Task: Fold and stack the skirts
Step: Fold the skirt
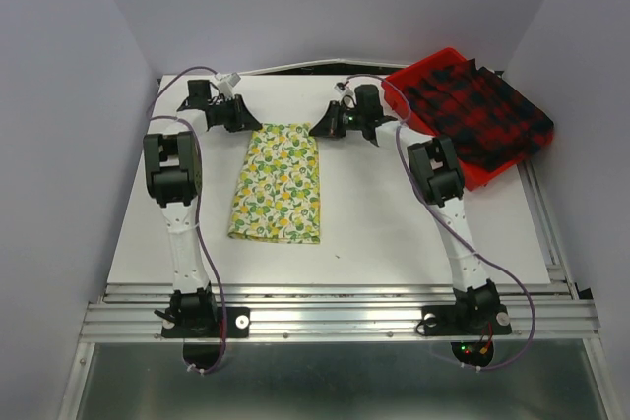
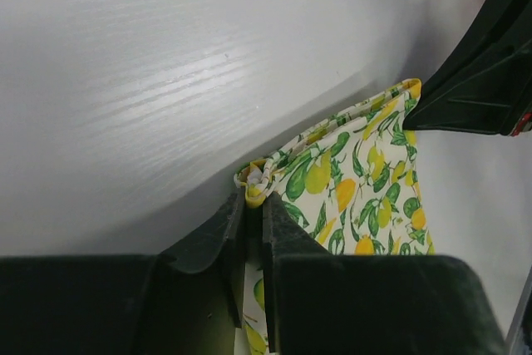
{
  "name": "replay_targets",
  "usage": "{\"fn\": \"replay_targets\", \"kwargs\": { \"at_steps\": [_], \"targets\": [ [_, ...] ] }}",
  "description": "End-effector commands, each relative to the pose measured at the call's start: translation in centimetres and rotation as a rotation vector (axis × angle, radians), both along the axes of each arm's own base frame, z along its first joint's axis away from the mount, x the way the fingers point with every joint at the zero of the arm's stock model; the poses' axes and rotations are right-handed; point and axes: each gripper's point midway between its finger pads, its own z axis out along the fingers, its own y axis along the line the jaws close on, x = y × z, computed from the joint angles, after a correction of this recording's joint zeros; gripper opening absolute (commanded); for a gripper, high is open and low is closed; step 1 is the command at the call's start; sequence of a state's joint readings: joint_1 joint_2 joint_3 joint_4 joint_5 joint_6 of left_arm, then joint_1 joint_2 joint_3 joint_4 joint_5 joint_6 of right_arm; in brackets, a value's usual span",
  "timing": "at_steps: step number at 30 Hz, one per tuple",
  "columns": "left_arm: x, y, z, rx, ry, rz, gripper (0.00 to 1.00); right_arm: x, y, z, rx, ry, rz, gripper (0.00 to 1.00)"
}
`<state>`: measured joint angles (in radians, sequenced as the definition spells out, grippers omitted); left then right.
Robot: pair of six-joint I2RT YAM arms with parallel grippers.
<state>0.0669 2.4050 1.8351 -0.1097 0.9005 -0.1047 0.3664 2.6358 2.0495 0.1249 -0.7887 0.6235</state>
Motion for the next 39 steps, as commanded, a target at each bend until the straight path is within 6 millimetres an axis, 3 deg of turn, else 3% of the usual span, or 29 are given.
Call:
{"fn": "replay_targets", "kwargs": {
  "at_steps": [1,4,5,6,7,10,11,12,13,14,15,17,18,20,21,24,27,32,36,39],
  "targets": [
    [-0.3,1.1,9.3,0.113,-0.314,-0.083,0.0,-0.6,0.0,7.7,0.03,-0.207,0.081,0.01],
    [-1.5,1.4,10.7,0.172,-0.415,-0.107,0.0,-1.5,-0.3,8.6,0.024,-0.246,0.115,0.01],
    [-2.0,1.6,10.2,0.188,-0.422,-0.116,0.0,-1.8,-0.4,8.8,0.017,-0.267,0.127,0.01],
    [-2.3,1.7,11.4,0.222,-0.483,-0.138,0.0,-2.1,-0.5,9.6,0.017,-0.287,0.134,0.01],
    [-2.6,1.8,11.7,0.233,-0.503,-0.149,0.0,-2.6,-0.6,9.3,0.012,-0.283,0.145,0.01],
    [-3.9,2.0,12.3,0.271,-0.555,-0.178,0.0,-3.3,-0.9,9.5,0.001,-0.315,0.169,0.01],
    [-4.5,2.1,11.6,0.298,-0.577,-0.21,0.01,-3.9,-1.0,9.9,-0.002,-0.336,0.186,0.01],
    [-5.1,2.1,12.5,0.318,-0.616,-0.226,0.01,-4.2,-1.1,10.0,-0.005,-0.347,0.195,0.01],
    [-5.5,2.2,12.4,0.355,-0.662,-0.265,0.02,-4.5,-1.3,10.9,-0.004,-0.375,0.206,0.01],
    [-6.5,2.1,11.6,0.359,-0.66,-0.286,0.03,-5.1,-1.6,10.0,-0.024,-0.393,0.221,0.01],
    [-7.0,2.1,12.4,0.376,-0.693,-0.297,0.03,-5.8,-1.2,9.9,-0.034,-0.409,0.239,0.01],
    [-8.1,2.3,11.8,0.418,-0.733,-0.348,0.03,-6.9,-1.1,10.3,-0.065,-0.473,0.275,0.01],
    [-9.1,2.2,11.5,0.423,-0.739,-0.37,0.04,-8.1,-0.9,9.2,-0.08,-0.465,0.3,0.01],
    [-10.3,2.3,10.8,0.437,-0.741,-0.408,0.04,-9.0,-0.7,9.4,-0.119,-0.542,0.324,0.01],
    [-11.1,2.3,10.3,0.452,-0.758,-0.43,0.04,-10.2,-0.6,8.3,-0.139,-0.546,0.346,0.01],
    [-12.7,2.8,9.2,0.464,-0.775,-0.463,0.06,-11.5,-0.3,8.1,-0.176,-0.604,0.371,0.01],
    [-13.8,3.0,9.8,0.478,-0.798,-0.457,0.06,-12.4,-0.3,7.5,-0.193,-0.599,0.384,0.01],
    [-15.5,2.9,10.8,0.508,-0.866,-0.461,0.08,-11.8,-0.6,9.1,-0.217,-0.641,0.367,0.01],
    [-14.5,3.6,11.6,0.563,-0.891,-0.407,0.07,-10.4,-0.7,10.4,-0.253,-0.676,0.317,0.01],
    [-13.3,3.7,12.1,0.553,-0.884,-0.394,0.06,-9.0,-0.8,10.2,-0.295,-0.715,0.298,0.01]
  ]
}}
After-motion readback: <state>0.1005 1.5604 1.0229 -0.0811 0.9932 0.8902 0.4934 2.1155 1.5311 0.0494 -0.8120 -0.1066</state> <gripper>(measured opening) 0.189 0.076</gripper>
